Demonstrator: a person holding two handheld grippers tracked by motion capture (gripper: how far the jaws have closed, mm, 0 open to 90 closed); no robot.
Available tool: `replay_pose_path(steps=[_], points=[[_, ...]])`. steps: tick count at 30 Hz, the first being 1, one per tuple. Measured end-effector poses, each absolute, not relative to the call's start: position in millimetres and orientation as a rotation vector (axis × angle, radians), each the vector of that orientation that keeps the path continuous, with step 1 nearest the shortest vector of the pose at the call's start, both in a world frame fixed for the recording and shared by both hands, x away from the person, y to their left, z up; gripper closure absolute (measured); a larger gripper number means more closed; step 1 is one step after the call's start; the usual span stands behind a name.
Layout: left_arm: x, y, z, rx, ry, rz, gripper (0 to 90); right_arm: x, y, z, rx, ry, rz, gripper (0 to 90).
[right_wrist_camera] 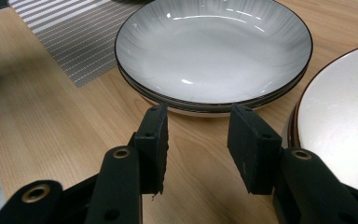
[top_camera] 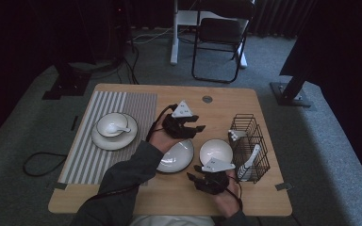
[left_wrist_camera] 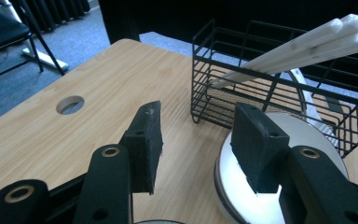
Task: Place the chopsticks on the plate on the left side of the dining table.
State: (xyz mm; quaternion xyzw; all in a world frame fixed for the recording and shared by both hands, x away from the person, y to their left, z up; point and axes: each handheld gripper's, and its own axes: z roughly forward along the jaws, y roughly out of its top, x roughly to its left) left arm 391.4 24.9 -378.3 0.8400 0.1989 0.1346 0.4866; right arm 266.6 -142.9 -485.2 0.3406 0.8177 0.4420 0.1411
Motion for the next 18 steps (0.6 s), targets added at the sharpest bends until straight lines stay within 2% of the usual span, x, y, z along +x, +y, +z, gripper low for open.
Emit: replay_pose_path(steps=[18], points=[[379.3,-11.5,-376.5,2.064,0.382,0.275,55.4,264.6,-142.7,-488.6,0.983,2.370,1.275,61.7]])
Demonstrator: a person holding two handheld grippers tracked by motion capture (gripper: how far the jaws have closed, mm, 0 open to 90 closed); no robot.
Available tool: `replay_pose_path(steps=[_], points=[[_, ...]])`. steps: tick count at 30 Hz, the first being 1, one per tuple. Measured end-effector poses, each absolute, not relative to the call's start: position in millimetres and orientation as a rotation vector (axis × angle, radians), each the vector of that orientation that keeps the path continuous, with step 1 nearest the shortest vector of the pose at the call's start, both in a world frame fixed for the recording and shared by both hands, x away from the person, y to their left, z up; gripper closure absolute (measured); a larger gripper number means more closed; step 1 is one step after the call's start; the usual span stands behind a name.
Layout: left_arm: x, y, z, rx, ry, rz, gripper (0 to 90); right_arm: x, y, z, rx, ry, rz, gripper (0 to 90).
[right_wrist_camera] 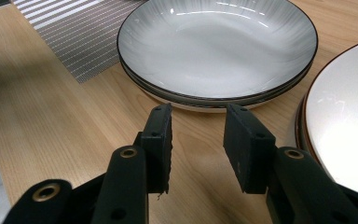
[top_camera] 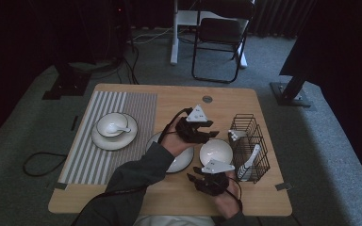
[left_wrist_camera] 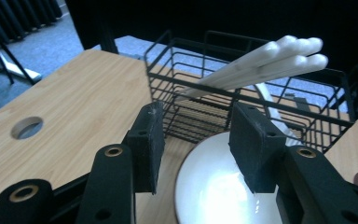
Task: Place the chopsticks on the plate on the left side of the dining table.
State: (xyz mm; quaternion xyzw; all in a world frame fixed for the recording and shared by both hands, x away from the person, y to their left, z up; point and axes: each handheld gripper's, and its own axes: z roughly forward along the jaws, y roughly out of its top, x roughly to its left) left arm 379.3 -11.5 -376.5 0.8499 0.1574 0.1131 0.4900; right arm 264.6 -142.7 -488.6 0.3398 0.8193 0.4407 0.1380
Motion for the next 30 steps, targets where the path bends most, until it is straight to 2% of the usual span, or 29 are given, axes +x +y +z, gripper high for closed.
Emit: replay_pose_path(steps=[21,24,30], points=[[377.2,-42.7,-373.5,2.055,0.333,0.254,59.4,265.5,-144.2,-489.1,0.982,2.362,1.283,60.9],[378.9,-45.5,-373.3,2.050,0.340,0.255,61.7,265.3,-144.3,-488.8,0.986,2.360,1.286,60.8],[386.2,-50.5,-373.9,2.040,0.373,0.251,72.0,265.3,-144.1,-488.8,0.983,2.360,1.288,60.7]])
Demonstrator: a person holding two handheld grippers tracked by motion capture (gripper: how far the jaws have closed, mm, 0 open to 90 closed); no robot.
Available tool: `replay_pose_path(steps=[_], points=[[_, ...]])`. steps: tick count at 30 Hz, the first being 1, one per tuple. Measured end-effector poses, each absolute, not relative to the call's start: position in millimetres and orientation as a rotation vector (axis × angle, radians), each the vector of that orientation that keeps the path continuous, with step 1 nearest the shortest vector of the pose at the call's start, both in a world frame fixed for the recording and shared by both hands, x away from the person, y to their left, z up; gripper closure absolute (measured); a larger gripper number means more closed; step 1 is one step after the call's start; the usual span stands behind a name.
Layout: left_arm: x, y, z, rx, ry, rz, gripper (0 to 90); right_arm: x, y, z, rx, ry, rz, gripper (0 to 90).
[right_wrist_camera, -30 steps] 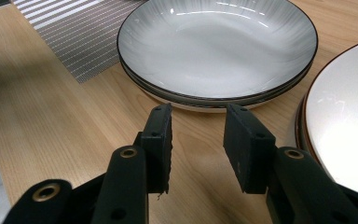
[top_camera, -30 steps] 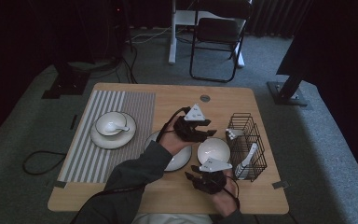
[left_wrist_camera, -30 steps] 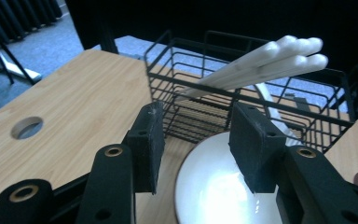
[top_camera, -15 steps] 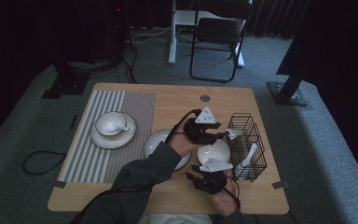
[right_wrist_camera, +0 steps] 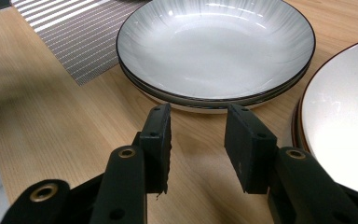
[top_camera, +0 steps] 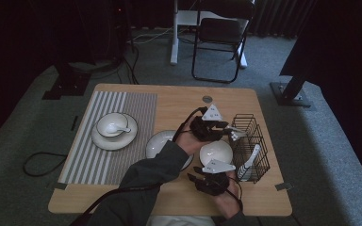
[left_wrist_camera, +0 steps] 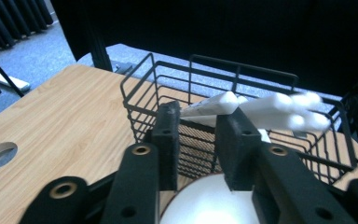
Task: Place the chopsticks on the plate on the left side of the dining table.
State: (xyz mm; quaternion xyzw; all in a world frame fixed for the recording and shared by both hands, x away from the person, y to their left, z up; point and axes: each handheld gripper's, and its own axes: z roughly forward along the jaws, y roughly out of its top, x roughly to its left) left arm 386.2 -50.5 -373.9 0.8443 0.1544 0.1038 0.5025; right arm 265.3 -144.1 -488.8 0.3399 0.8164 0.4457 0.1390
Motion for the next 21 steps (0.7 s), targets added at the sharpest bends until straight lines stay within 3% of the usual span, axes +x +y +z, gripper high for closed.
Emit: replay_pose_path(steps=[5,21], points=[[393.2,-59.8,-374.7,2.056,0.386,0.240,78.9,265.6,-143.7,-489.7,0.983,2.364,1.289,60.6],[410.2,-84.4,-382.3,2.120,0.430,0.221,78.8,265.9,-143.8,-489.3,0.979,2.361,1.292,60.6]])
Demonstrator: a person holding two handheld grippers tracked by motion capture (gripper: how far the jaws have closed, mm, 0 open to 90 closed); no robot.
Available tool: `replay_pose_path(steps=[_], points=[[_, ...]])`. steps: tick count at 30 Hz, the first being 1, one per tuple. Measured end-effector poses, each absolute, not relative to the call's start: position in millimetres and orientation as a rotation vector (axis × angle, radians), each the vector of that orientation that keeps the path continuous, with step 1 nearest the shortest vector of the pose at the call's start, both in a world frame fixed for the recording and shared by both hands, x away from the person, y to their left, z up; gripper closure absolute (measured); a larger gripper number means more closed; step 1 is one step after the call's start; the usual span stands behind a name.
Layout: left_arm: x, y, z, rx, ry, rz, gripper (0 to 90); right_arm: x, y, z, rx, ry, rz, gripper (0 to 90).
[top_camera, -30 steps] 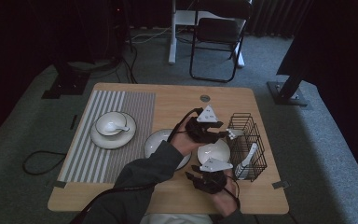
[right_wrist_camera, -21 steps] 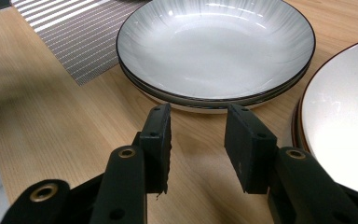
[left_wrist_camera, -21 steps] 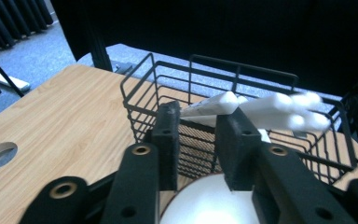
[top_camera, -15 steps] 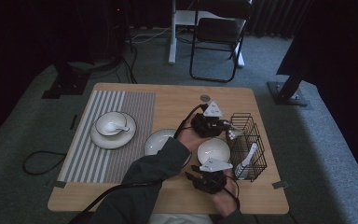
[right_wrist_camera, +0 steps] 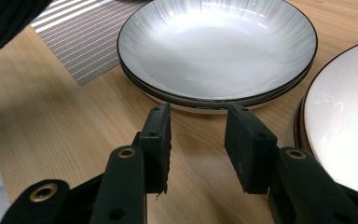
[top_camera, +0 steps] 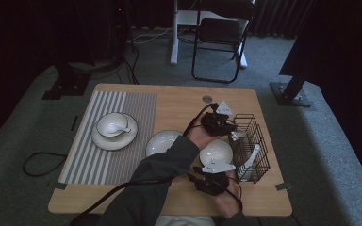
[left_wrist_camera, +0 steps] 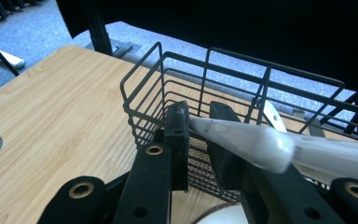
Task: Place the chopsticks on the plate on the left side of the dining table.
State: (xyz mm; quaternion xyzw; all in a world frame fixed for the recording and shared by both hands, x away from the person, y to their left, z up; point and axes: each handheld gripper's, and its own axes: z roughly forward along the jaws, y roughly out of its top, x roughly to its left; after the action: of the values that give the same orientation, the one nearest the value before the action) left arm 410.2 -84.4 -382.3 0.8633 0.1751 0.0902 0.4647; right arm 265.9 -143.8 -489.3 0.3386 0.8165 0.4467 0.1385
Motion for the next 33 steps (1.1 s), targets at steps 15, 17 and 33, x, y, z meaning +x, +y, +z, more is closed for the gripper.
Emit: replay_pose_path(steps=[15,17,33], points=[[417.2,-85.5,-382.7,2.129,0.471,0.284,84.1,266.3,-144.0,-490.4,0.984,2.363,1.293,60.5],[417.2,-84.0,-381.5,2.115,0.475,0.282,84.2,266.3,-143.8,-490.5,0.984,2.363,1.293,60.5],[408.7,-61.8,-359.7,2.051,0.403,0.251,84.4,265.9,-141.8,-492.2,0.979,2.372,1.289,60.5]])
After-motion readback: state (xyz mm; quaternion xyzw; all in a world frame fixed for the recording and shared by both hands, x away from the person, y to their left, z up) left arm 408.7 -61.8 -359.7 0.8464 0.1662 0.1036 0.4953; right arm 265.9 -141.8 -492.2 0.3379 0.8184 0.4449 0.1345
